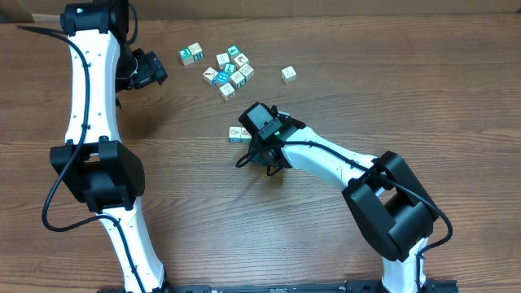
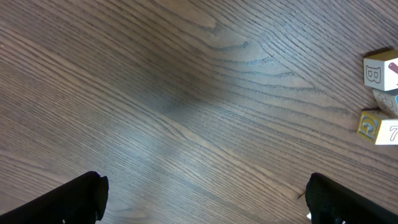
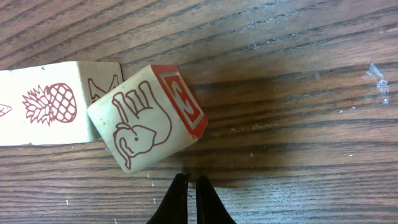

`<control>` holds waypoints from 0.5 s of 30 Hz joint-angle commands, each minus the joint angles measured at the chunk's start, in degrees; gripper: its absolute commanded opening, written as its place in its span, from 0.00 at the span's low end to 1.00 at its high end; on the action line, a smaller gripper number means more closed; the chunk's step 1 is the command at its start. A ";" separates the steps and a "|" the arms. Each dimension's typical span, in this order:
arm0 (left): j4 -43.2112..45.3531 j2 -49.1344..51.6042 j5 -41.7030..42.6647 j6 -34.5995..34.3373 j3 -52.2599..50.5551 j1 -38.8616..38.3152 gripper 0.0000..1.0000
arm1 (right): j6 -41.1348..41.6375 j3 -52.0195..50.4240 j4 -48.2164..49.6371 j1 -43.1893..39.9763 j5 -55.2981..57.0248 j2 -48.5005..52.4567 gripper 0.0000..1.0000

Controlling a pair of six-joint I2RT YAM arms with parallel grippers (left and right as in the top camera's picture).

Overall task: Form a horizontal line
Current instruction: 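Push the elephant block left against the pineapple block with the right gripper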

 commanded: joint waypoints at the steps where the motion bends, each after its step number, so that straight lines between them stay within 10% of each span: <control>1: 0.04 -0.04 0.09 -0.20 0.22 -0.37 1.00 | 0.20 -0.37 0.24 0.22 0.83 0.55 0.04; 15: 0.07 -0.04 0.09 -0.20 0.22 -0.37 1.00 | 0.20 -0.37 1.27 0.22 0.90 0.83 0.04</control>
